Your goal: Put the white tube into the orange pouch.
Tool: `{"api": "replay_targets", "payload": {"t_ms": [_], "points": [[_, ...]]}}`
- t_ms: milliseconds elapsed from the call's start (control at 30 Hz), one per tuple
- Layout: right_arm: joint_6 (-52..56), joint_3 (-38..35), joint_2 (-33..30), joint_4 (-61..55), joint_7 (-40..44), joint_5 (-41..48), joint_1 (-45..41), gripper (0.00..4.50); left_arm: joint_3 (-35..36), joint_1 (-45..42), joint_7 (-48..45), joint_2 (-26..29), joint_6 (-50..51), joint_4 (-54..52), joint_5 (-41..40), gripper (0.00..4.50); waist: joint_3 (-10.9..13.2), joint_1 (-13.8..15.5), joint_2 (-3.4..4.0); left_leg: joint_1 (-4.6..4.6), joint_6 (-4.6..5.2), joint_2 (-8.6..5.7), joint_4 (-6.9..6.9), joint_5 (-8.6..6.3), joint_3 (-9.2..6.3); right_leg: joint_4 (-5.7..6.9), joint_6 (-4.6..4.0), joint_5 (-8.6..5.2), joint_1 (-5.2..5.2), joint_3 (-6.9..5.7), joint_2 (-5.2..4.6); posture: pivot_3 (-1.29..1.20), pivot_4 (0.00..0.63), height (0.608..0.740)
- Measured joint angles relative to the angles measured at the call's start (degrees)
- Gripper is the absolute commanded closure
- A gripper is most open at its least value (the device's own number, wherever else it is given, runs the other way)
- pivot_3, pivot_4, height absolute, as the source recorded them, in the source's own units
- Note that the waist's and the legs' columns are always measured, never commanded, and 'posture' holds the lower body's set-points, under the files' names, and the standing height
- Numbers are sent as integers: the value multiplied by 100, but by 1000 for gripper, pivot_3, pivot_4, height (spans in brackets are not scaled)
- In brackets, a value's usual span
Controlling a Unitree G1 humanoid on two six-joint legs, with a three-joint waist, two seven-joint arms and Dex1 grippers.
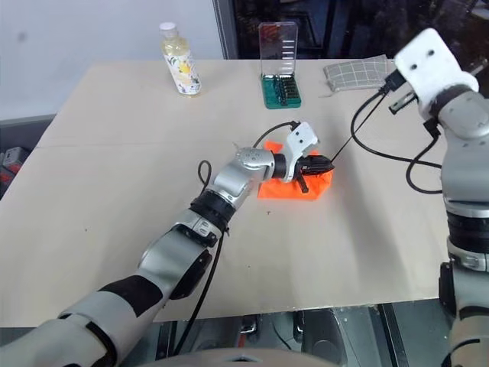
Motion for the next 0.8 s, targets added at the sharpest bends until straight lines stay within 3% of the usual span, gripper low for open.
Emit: {"api": "replay_targets", "payload": {"t_ms": [67, 100, 233, 267, 333, 500, 667, 800], "points": [[20, -176, 169, -308, 10, 209, 578, 4500, 32, 210, -72, 35, -57, 17, -7, 4288, 0, 1, 0, 2, 1, 0, 0, -1, -1, -1, 1, -1, 3, 0, 0, 0, 150, 740], [22, -250, 273, -403, 48, 338, 813, 4500, 92, 293, -113, 45, -50, 8, -43, 3275, 0, -3, 0, 2, 1, 1, 1, -1, -2, -1, 2, -1, 3, 0, -1, 0, 150, 740], [-52, -419, 648, -512, 264, 934, 1613, 3341, 379, 528, -215, 247, 58, -383, -205, 2437, 4, -23, 15, 3, 26, 3, 8, -16, 4, 5, 5, 0, -1, 5, -3, 0, 150, 740], [-249, -760, 749, -674, 409, 1268, 2190, 3152, 452, 940, -349, 479, 172, -1171, -348, 2293, 1, -4, 11, 23, 25, 14, 11, -18, -18, -3, 3, -2, 31, 4, -11, 0, 150, 740], [-206, -1163, 869, -776, 787, 1797, 3063, 2147, 702, 1459, -438, 1119, 378, -2096, -439, 1319, 0, -5, 20, 24, 24, 20, 11, -18, -28, -9, 1, -2, 37, 0, -7, 0, 150, 740], [-260, -2302, 670, -1865, 1880, 2975, 5012, 23, 1664, 2657, -529, 2479, 1274, -4187, -1097, 1298, -5, -19, 42, 29, 22, 24, 8, -20, -29, -20, 1, -3, 44, 6, -7, 0, 150, 740], [-681, -2874, 695, -2618, 2290, 3606, 6000, 23, 2702, 4014, -646, 3460, 1934, -5597, -1880, 1298, -16, -13, 59, 38, -5, 29, 10, -36, -39, -54, -23, -17, 60, -7, -13, 0, 150, 740], [-808, -3120, 723, -2715, 2353, 3881, 6446, 23, 3190, 4808, -645, 3906, 2246, -6020, -2146, 1298, -25, 22, 61, 33, -6, 28, 10, -37, -43, -62, -23, -18, 58, -8, -24, 0, 150, 740]]}}
